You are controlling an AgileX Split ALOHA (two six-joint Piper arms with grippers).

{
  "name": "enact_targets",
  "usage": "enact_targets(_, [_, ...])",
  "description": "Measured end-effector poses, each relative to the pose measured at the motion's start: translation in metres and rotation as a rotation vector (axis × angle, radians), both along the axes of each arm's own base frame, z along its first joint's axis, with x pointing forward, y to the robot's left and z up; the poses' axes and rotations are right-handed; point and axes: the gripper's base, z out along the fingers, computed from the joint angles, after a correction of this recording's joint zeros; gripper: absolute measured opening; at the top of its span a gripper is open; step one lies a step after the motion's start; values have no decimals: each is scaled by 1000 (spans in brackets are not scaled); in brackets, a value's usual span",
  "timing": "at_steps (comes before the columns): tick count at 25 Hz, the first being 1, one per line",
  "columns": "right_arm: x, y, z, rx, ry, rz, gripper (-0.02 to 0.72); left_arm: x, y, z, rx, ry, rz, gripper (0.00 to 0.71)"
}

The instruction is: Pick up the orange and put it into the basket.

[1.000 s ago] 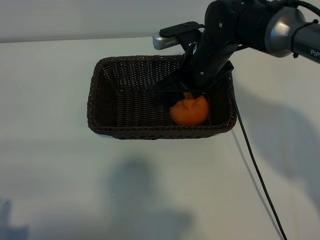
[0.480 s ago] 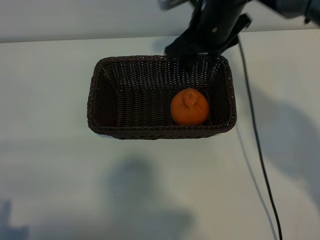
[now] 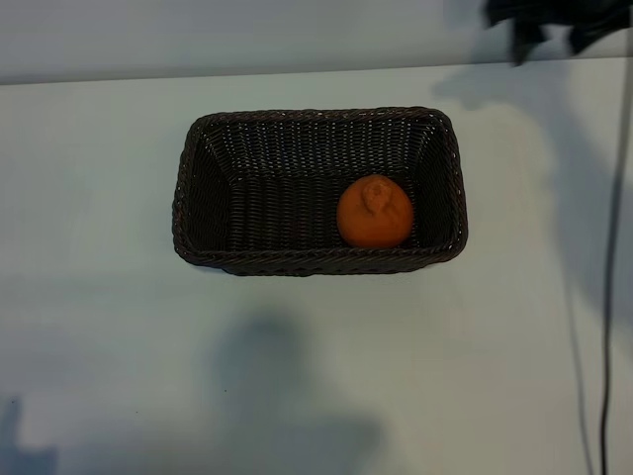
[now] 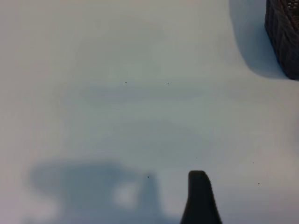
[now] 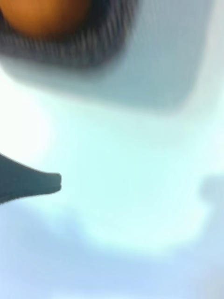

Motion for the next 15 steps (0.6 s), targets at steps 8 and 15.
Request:
enact_targets(8, [-8, -86, 2, 79, -12, -185, 573, 0, 0, 0, 0, 0, 0, 507])
enact_targets(15, [-23, -100, 32, 87, -81, -210, 572, 0, 0, 0, 0, 0, 0, 507])
